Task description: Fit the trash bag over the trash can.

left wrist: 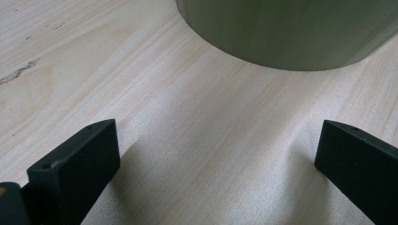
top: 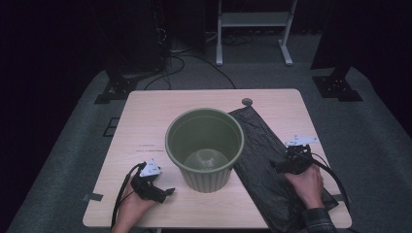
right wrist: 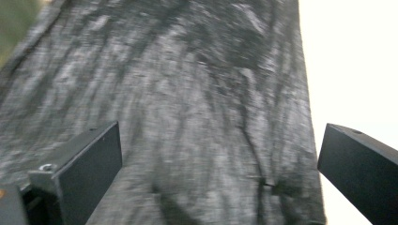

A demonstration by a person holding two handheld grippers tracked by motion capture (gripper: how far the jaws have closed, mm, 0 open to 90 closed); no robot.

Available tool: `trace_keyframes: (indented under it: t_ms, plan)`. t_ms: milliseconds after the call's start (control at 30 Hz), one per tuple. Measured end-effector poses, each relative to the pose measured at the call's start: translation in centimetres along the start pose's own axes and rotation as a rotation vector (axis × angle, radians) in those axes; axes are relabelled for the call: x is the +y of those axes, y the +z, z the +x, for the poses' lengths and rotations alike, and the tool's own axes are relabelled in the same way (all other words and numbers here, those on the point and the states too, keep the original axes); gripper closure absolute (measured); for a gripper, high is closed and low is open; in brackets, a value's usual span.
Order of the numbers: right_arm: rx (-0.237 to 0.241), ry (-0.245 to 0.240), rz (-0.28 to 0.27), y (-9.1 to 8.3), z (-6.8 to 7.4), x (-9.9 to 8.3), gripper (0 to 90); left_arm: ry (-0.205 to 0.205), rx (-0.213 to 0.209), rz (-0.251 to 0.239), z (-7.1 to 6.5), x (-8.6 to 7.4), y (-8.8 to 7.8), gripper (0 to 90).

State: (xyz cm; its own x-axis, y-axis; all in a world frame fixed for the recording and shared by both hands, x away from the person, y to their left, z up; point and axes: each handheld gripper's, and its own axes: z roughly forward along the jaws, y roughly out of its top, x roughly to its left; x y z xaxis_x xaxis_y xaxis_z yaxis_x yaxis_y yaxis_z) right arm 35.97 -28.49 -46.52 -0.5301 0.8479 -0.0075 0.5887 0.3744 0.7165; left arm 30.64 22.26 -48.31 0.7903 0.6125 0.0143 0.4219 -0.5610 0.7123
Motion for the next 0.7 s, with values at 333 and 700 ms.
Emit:
trace_keyframes:
  t_ms: [333,700]
  plan:
    - [0.011,0.046,0.035,1.5,-1.2,-1.2,0.0,0.001,-0.001,0.000,0.0,0.0,0.0,0.0]
    - [0.101,0.049,0.004,1.8,0.5,-0.9,0.0,0.001,-0.001,0.000,0.0,0.0,0.0,0.0]
